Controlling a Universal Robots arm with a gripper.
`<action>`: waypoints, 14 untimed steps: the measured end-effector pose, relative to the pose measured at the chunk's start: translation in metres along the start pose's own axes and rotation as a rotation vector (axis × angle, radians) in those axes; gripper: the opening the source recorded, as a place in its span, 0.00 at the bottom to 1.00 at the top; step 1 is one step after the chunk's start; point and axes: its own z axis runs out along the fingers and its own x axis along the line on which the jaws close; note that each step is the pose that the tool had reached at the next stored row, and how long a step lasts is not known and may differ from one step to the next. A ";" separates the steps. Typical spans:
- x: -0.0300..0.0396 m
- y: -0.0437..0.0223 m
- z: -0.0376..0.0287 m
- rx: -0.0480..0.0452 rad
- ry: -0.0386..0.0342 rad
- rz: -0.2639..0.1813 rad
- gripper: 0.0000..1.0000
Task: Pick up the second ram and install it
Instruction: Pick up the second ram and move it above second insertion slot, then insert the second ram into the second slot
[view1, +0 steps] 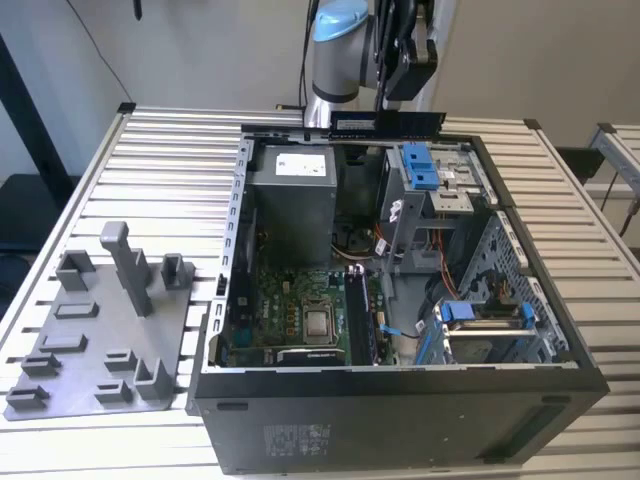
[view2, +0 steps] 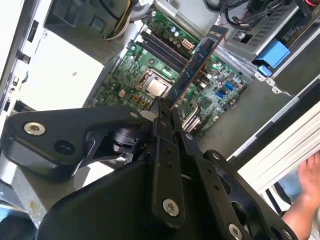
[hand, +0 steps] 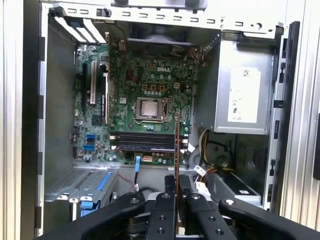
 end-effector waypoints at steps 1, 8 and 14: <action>-0.0001 0.0000 0.0001 0.0000 -0.0009 0.000 0.14; -0.0004 -0.0001 0.0010 0.0001 -0.0012 0.000 0.14; -0.0002 -0.0001 0.0047 0.0000 -0.0011 0.000 0.14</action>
